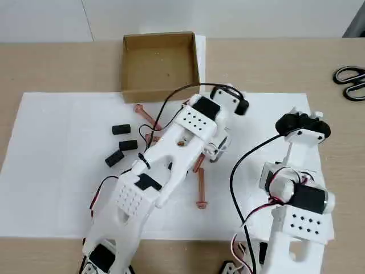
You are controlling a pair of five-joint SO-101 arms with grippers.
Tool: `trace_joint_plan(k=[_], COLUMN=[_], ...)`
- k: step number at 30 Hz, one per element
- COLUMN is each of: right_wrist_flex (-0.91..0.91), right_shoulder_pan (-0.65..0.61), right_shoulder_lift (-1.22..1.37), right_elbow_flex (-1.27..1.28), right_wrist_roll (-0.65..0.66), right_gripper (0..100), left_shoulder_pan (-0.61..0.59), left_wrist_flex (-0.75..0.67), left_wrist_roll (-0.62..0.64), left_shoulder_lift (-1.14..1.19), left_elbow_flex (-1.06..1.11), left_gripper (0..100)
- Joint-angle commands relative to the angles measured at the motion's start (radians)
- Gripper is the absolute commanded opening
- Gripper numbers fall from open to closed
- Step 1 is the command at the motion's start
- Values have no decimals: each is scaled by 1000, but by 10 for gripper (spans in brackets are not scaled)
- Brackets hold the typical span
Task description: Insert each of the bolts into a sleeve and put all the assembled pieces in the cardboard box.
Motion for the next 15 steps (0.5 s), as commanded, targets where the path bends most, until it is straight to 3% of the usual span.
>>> trace_joint_plan(k=[1, 10, 15], right_wrist_flex=[-8, -7, -10], right_shoulder_pan=[7, 7, 5], right_shoulder_lift=[-22, -22, -22], right_elbow_flex=[-5, -5, -5], right_wrist_roll=[-5, -3, -3], right_gripper=[5, 5, 5], left_shoulder_pan=[-35, -12, 28], left_wrist_flex=[-6, 43, 66], left_wrist_roll=[26, 21, 17], left_shoulder_lift=[26, 138, 137], left_elbow_flex=[-125, -168, -176], left_gripper=[148, 145, 4])
